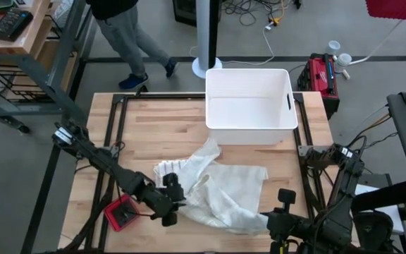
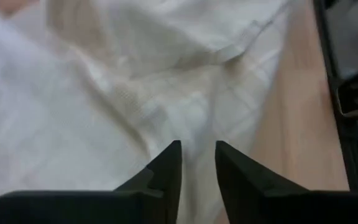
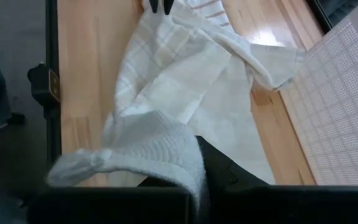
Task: Fold towel
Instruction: Fold the light gray patterned towel
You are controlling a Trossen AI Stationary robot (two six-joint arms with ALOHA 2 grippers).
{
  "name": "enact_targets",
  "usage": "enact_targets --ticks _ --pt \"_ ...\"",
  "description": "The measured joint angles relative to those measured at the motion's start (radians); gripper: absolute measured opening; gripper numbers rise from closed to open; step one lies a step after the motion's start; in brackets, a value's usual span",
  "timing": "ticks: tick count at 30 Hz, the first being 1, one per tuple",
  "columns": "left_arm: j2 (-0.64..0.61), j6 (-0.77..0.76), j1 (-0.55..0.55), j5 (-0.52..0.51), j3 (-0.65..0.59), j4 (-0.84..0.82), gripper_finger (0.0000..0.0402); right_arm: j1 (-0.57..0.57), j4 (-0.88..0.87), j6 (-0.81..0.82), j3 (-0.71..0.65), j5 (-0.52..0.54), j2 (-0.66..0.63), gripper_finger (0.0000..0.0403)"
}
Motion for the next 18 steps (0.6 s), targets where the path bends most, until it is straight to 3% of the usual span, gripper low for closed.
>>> enact_targets --ticks 4,11,18 --pt "0.001 0.239 -0.004 -0.035 0.042 0.049 0.0104 0.0 0.0 -0.005 0.0 0.0 0.0 0.0" --pt "0.045 0.684 0.036 -0.268 0.085 0.114 0.012 -0.003 0.0 -0.013 -0.002 0.004 0.0 0.0" --pt "0.13 0.958 0.134 -0.148 0.082 0.105 0.013 -0.005 -0.001 -0.018 -0.002 0.003 -0.001 0.0"
